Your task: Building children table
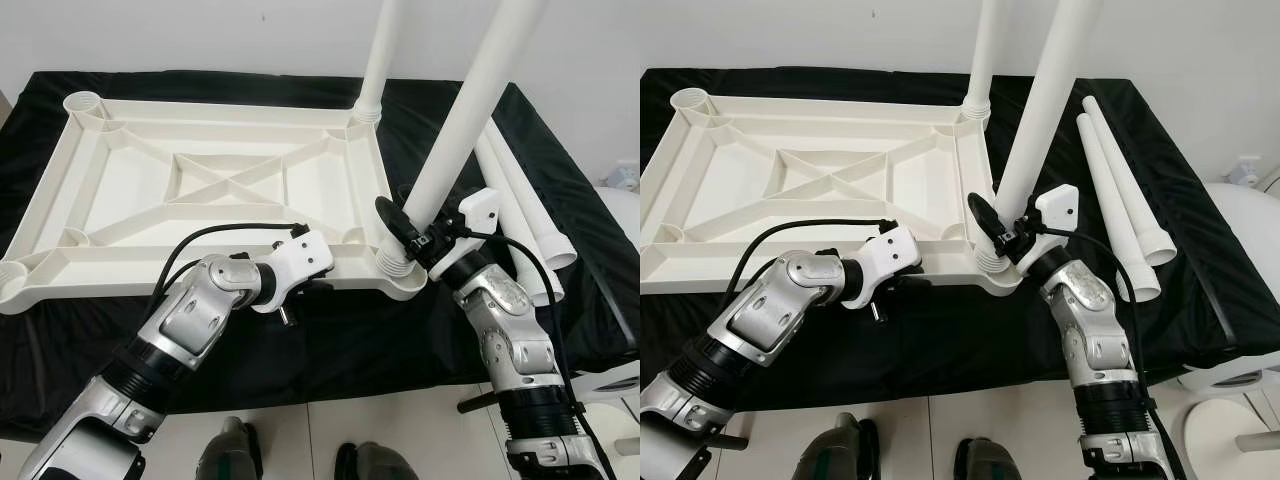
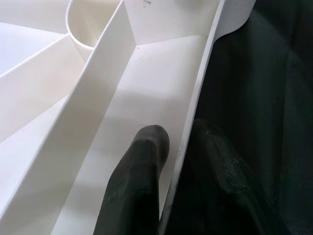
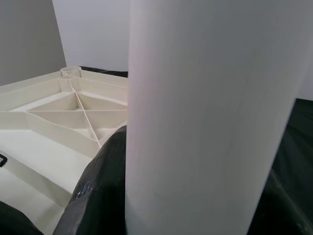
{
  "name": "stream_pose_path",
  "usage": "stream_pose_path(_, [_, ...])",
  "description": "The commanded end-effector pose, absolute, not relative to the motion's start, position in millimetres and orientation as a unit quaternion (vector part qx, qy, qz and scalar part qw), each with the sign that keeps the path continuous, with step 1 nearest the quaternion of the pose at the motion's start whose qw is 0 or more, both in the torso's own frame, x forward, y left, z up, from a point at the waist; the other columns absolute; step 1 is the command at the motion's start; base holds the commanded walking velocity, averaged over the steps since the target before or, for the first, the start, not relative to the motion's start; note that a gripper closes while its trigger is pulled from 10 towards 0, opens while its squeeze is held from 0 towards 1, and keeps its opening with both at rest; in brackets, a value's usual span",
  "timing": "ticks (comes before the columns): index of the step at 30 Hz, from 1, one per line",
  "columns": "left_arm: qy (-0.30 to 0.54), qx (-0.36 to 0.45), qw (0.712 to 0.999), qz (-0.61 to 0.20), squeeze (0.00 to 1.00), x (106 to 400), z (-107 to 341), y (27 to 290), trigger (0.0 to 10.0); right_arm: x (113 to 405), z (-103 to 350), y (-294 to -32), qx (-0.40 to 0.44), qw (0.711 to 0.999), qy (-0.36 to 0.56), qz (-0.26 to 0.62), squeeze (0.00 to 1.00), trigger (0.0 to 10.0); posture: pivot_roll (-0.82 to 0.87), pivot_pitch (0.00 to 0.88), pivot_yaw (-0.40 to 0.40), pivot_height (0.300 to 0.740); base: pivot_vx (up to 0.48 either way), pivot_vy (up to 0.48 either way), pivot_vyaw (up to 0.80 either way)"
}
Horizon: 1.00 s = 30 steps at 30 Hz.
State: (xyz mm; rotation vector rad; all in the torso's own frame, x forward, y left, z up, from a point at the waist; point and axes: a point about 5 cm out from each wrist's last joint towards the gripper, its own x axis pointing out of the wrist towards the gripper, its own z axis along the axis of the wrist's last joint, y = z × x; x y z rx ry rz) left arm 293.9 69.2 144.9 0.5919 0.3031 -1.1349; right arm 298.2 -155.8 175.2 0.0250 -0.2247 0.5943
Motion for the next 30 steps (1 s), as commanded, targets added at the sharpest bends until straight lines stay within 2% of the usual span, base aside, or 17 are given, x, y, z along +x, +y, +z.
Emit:
stream_pose_path(1, [0.130,0.282,0.803,-0.508,0.00,299.7,149.6,72.6,10.0,294.0,157.2,-163.9,0.011,0.957,-0.061,0.282,0.00,10.0,0.02,0.098,-0.049,0.740,0.000,0.000,0.00])
stream_pose_path(8, [0.130,0.284,0.802,-0.509,0.00,300.2,149.8,73.8,10.0,284.1,158.9,-171.5,0.001,0.955,-0.050,0.292,0.00,10.0,0.02,0.097,-0.042,0.740,0.000,0.000,0.00])
stream_pose_path(21, [0.126,0.286,0.802,-0.509,0.00,301.1,151.6,72.6,10.0,280.4,150.4,-169.4,-0.010,0.954,-0.036,0.297,0.00,10.0,0.02,0.095,-0.040,0.740,0.000,0.000,0.00])
stream_pose_path(30, [0.125,0.287,0.800,-0.511,0.00,300.2,151.5,72.7,10.0,286.3,138.5,-172.2,-0.012,0.968,-0.043,0.249,0.00,10.0,0.02,0.093,-0.036,0.740,0.000,0.000,0.00])
